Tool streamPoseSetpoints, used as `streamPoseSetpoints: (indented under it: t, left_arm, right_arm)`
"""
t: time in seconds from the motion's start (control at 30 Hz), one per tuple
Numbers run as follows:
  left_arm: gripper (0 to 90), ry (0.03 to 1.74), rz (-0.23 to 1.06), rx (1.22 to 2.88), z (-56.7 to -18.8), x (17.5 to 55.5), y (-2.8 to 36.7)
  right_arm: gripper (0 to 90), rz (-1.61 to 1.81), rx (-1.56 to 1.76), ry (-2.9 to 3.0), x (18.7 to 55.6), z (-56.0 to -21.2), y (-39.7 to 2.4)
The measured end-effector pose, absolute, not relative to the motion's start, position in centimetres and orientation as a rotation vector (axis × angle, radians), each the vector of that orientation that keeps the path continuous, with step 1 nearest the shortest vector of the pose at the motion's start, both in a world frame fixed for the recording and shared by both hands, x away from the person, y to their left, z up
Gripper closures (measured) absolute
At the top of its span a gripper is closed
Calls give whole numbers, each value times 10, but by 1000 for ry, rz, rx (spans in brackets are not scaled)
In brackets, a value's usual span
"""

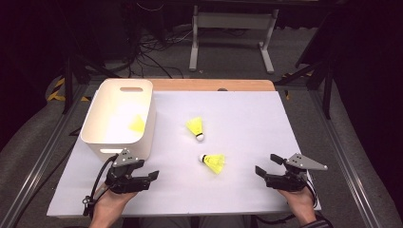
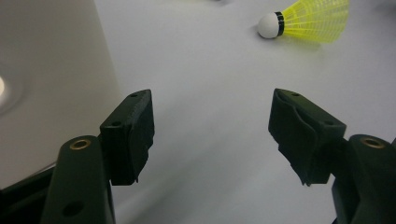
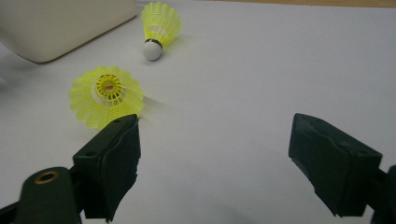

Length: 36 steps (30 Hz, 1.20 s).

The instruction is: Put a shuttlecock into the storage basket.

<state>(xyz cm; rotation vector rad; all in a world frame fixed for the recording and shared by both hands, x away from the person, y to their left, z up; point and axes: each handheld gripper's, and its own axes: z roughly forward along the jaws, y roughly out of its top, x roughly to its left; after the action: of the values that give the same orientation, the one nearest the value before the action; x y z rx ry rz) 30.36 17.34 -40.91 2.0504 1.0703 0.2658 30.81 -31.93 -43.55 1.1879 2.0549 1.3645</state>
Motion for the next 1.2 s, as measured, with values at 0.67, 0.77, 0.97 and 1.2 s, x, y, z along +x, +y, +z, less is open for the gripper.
streamPoseSetpoints:
  t: [0.67, 0.77, 0.97, 1.2]
  left_arm:
    - [314, 1116, 294, 2004, -416, 292, 200]
    - [312, 1129, 292, 1990, -417, 290, 203]
    - [308, 1145, 297, 1975, -418, 288, 209]
    - [306, 1157, 312, 1960, -418, 286, 213]
  right_arm:
    - [167, 1388, 1195, 2049, 307, -432, -314]
    - [164, 1393, 1192, 2045, 307, -431, -313]
    - [160, 1398, 1177, 2051, 307, -429, -306]
    - [153, 1398, 1165, 2073, 308, -429, -299]
